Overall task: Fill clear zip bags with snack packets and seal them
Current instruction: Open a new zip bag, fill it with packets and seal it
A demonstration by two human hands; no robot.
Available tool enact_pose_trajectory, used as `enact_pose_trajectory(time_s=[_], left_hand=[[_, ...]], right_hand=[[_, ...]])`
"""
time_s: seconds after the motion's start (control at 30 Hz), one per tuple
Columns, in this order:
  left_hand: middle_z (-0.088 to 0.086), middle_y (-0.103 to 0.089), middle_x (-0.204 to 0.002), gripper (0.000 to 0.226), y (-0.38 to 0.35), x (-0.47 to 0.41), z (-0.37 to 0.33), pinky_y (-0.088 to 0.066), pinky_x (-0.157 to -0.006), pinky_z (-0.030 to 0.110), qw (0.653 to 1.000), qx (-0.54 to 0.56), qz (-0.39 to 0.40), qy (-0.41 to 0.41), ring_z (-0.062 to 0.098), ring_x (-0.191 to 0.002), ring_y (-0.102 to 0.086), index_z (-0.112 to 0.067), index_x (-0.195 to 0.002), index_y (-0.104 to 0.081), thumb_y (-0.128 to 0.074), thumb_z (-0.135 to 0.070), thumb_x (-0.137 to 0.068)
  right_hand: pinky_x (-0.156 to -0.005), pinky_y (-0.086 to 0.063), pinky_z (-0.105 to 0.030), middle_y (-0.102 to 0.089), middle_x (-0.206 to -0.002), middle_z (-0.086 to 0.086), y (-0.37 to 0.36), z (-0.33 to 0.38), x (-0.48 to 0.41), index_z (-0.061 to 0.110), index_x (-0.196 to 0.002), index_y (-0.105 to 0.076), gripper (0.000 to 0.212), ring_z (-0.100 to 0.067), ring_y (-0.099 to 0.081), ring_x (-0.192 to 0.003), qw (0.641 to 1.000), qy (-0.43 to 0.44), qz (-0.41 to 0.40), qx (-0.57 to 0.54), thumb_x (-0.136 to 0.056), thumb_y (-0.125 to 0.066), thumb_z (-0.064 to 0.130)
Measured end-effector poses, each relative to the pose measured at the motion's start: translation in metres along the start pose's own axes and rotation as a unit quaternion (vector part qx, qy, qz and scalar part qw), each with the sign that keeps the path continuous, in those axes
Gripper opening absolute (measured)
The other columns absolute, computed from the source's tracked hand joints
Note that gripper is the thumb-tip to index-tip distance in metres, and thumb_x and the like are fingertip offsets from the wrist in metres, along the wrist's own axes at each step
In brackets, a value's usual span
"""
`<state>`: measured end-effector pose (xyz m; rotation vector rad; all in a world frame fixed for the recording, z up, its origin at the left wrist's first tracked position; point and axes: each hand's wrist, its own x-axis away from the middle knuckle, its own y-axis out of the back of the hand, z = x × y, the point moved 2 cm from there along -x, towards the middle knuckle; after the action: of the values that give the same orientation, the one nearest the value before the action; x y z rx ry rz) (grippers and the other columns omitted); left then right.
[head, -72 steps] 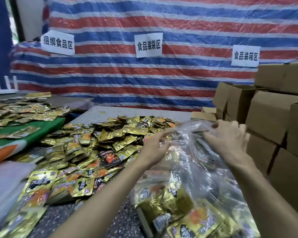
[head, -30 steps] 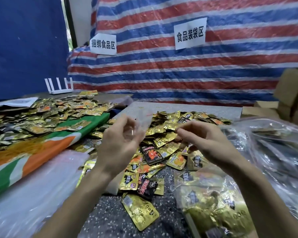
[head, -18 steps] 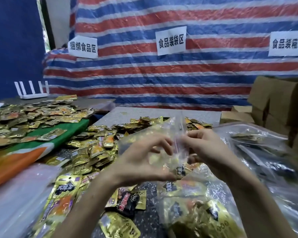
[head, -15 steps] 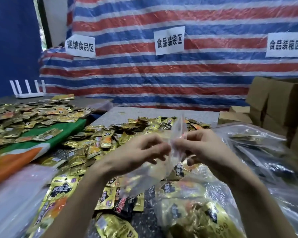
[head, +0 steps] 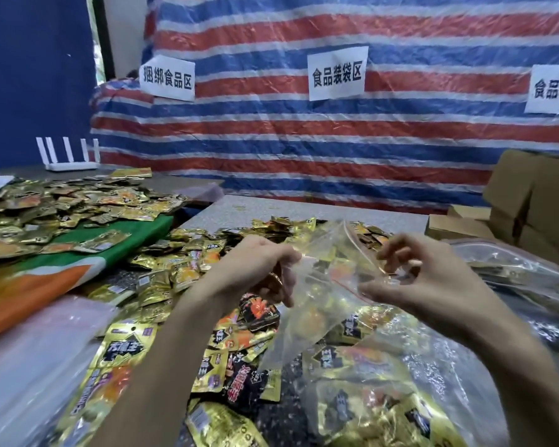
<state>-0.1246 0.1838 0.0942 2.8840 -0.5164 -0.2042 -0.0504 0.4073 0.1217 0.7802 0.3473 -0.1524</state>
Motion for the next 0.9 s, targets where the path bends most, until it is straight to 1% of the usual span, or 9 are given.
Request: enact_pose_trajectory(time_s=[0.13, 0.23, 0.4, 0.47, 0.53, 0.6, 0.67, 0.73, 0.9], left_hand=[[0.003, -0.059, -0.047, 0.025, -0.005, -0.005, 0.001, -0.037, -0.035, 0.018, 0.997, 0.059, -0.036, 0.023, 0.016, -0.038, -0.058, -0.009, -0.068, -0.055, -0.057, -0.014, -0.092], [0.006, -0.063, -0.052, 0.022, -0.002, -0.009, 0.007, -0.044, -0.038, 0.021, 0.996, 0.073, -0.044, 0.025, 0.019, -0.042, -0.062, -0.005, -0.075, -0.06, -0.057, -0.017, -0.093], [0.012, -0.074, -0.094, 0.056, 0.039, -0.017, 0.024, -0.058, -0.061, 0.028, 0.994, 0.104, -0.028, 0.005, 0.03, -0.084, -0.074, -0.01, -0.09, -0.073, -0.069, -0.064, -0.074], [0.006, -0.071, -0.111, 0.048, 0.071, -0.025, 0.051, -0.058, -0.074, 0.032, 0.988, -0.002, -0.152, -0.01, 0.026, -0.102, -0.069, -0.017, -0.107, -0.07, -0.072, -0.055, -0.079], [0.003, -0.055, -0.138, 0.05, 0.099, -0.031, 0.088, -0.051, -0.094, 0.046, 0.922, -0.258, -0.285, 0.042, 0.025, -0.122, -0.055, -0.027, -0.13, -0.058, -0.075, -0.033, -0.084], [0.006, -0.027, -0.159, 0.077, 0.109, -0.037, 0.128, -0.031, -0.114, 0.056, 0.88, -0.376, -0.263, 0.124, 0.032, -0.143, -0.03, -0.036, -0.147, -0.039, -0.073, -0.022, -0.08], [0.005, -0.005, -0.166, 0.084, 0.105, -0.042, 0.161, -0.013, -0.121, 0.057, 0.884, -0.382, -0.196, 0.185, 0.032, -0.151, -0.009, -0.041, -0.153, -0.026, -0.068, -0.023, -0.082], [0.004, -0.004, -0.166, 0.074, 0.101, -0.045, 0.177, -0.007, -0.122, 0.055, 0.875, -0.394, -0.202, 0.194, 0.032, -0.151, -0.008, -0.044, -0.15, -0.031, -0.062, -0.024, -0.085], [0.006, -0.032, -0.155, 0.056, 0.1, -0.045, 0.164, -0.038, -0.11, 0.051, 0.869, -0.379, -0.265, 0.175, 0.033, -0.137, -0.033, -0.038, -0.129, -0.058, -0.056, -0.005, -0.084]], right_hand=[[-0.064, -0.051, -0.019, -0.059, -0.115, 0.034, -0.01, 0.016, 0.005, 0.038, -0.104, -0.069, 0.027, -0.006, -0.061, -0.082, 0.977, 0.206, 0.059, 0.006, -0.082, -0.064, 0.053], [-0.059, -0.047, -0.011, -0.071, -0.085, 0.022, -0.021, 0.012, 0.007, 0.031, -0.09, -0.074, 0.031, -0.002, -0.065, -0.073, 0.965, 0.198, 0.17, -0.023, -0.09, -0.055, 0.055], [-0.054, -0.05, -0.021, -0.069, -0.075, 0.006, -0.022, 0.006, 0.0, 0.026, -0.08, -0.067, 0.013, -0.014, -0.065, -0.065, 0.974, 0.204, 0.092, -0.021, -0.091, -0.06, 0.029], [-0.054, -0.047, -0.019, -0.067, -0.072, 0.004, -0.021, 0.007, 0.001, 0.025, -0.077, -0.065, 0.015, -0.015, -0.064, -0.063, 0.972, 0.216, 0.087, -0.023, -0.092, -0.061, 0.025], [-0.056, -0.042, -0.013, -0.065, -0.071, 0.007, -0.023, 0.008, 0.002, 0.027, -0.075, -0.063, 0.02, -0.013, -0.061, -0.067, 0.971, 0.222, 0.091, -0.01, -0.095, -0.06, 0.027], [-0.059, -0.041, -0.013, -0.064, -0.072, 0.009, -0.025, 0.009, 0.002, 0.027, -0.074, -0.062, 0.021, -0.012, -0.061, -0.07, 0.97, 0.225, 0.091, 0.006, -0.095, -0.059, 0.03], [-0.06, -0.043, -0.015, -0.065, -0.074, 0.009, -0.027, 0.009, 0.001, 0.026, -0.075, -0.063, 0.02, -0.012, -0.061, -0.073, 0.969, 0.226, 0.099, 0.023, -0.093, -0.059, 0.032], [-0.062, -0.044, -0.015, -0.066, -0.078, 0.012, -0.03, 0.01, 0.002, 0.027, -0.077, -0.064, 0.019, -0.01, -0.062, -0.076, 0.967, 0.225, 0.115, 0.029, -0.094, -0.058, 0.033], [-0.064, -0.044, -0.013, -0.066, -0.08, 0.016, -0.029, 0.011, 0.003, 0.028, -0.078, -0.064, 0.015, -0.008, -0.062, -0.077, 0.967, 0.219, 0.127, 0.023, -0.086, -0.056, 0.037]])
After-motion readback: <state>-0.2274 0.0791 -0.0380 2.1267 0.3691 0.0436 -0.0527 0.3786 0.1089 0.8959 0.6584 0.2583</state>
